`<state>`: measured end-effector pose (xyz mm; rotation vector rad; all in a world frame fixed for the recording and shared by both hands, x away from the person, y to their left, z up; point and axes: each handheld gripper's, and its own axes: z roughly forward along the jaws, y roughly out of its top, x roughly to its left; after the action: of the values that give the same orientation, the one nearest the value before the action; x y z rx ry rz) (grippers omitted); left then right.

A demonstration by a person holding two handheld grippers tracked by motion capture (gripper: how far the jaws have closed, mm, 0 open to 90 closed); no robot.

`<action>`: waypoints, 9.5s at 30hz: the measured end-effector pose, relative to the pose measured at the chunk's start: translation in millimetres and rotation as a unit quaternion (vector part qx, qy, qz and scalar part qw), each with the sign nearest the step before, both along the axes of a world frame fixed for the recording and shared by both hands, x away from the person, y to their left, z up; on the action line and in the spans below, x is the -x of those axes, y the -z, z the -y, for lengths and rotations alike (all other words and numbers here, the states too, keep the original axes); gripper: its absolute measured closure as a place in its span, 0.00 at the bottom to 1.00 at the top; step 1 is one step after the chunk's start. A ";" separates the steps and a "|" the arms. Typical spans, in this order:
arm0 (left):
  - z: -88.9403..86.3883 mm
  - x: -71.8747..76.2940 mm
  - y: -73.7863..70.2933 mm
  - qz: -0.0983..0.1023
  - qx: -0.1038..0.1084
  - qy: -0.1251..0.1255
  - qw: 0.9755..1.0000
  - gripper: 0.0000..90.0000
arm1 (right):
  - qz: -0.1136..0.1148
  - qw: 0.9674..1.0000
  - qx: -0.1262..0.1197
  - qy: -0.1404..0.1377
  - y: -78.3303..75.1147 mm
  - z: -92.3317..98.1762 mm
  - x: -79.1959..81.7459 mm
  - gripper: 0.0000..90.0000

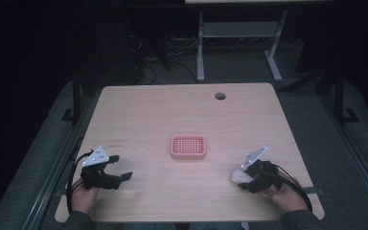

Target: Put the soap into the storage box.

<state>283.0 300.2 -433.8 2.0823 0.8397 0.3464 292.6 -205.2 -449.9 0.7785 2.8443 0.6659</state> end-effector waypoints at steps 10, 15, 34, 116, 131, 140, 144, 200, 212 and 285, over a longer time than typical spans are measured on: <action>0.4 -0.1 0.1 0.000 0.000 0.001 1.000 0.16 | -0.004 1.000 -0.008 0.004 0.9 2.2 -0.8 0.53; 0.8 0.0 -0.1 0.000 -0.003 0.002 1.000 0.16 | -0.006 1.000 -0.010 0.006 0.8 2.4 -0.3 0.53; -1.2 0.5 -0.9 0.001 0.002 -0.002 1.000 0.16 | 0.018 1.000 0.002 -0.002 -7.4 -3.4 5.5 0.54; -4.3 1.0 -1.2 0.001 0.008 -0.006 1.000 0.16 | -0.012 0.994 0.011 -0.105 -52.8 -89.2 -76.1 0.54; -4.4 0.8 -1.3 0.001 0.008 -0.005 1.000 0.16 | -0.020 0.993 0.011 -0.116 -54.3 -106.2 -91.0 0.54; -4.4 0.9 -1.3 0.002 0.008 -0.005 1.000 0.16 | -0.017 0.992 0.012 -0.123 -57.4 -116.6 -97.6 0.54; -4.4 0.8 -1.3 0.001 0.009 -0.005 1.000 0.16 | -0.017 0.992 0.016 -0.127 -58.2 -121.9 -102.2 0.54; -4.8 1.1 -2.1 0.002 0.012 -0.005 1.000 0.16 | -0.018 0.991 0.021 -0.133 -51.8 -165.3 -140.1 0.54; -5.2 1.0 -2.4 0.002 0.009 -0.004 1.000 0.16 | -0.024 0.991 0.022 -0.131 -46.2 -167.4 -144.6 0.54; -3.4 0.8 -1.4 0.001 0.015 -0.003 1.000 0.16 | -0.029 0.993 -0.007 -0.112 -41.2 -163.9 -140.7 0.44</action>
<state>282.2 303.7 -432.4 2.0529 0.8445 0.3363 433.3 -41.3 -408.7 0.4930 3.0115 0.7027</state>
